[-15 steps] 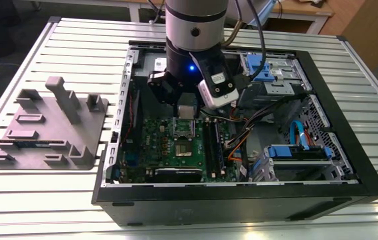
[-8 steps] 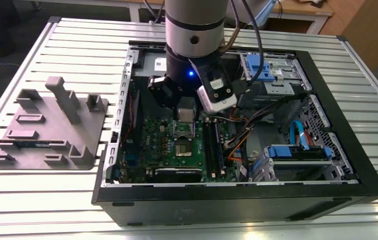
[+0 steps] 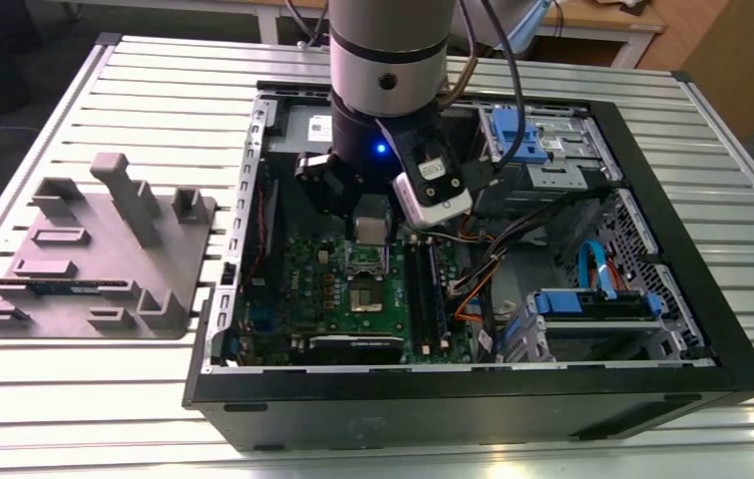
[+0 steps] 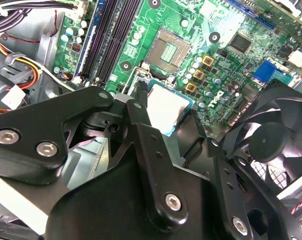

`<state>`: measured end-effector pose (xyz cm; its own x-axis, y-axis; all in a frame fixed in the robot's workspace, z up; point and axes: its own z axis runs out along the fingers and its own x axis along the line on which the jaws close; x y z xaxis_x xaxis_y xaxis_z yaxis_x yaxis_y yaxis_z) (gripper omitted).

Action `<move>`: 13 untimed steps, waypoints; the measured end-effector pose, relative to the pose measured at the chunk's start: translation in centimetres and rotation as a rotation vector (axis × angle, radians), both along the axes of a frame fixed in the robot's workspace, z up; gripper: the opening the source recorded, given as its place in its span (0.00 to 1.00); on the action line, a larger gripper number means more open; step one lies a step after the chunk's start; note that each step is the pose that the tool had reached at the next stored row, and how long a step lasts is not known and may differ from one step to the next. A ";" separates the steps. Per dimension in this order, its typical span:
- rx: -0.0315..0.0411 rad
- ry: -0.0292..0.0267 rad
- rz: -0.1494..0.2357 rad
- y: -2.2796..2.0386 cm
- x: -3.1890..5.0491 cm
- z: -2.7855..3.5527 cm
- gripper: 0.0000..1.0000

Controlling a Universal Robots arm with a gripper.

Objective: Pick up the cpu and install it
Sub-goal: 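Place the cpu into insertion slot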

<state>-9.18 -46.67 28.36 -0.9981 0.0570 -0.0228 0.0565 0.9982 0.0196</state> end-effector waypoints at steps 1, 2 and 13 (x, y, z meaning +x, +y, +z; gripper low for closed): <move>0.0000 0.0000 0.000 0.00 0.00 0.00 0.47; 0.0000 0.0000 0.000 0.00 0.00 -0.02 0.47; 0.0000 0.0000 0.000 0.00 0.00 -0.30 0.47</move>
<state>-9.18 -46.67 28.06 -0.9981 0.0570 -0.0228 0.0565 0.9982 0.0196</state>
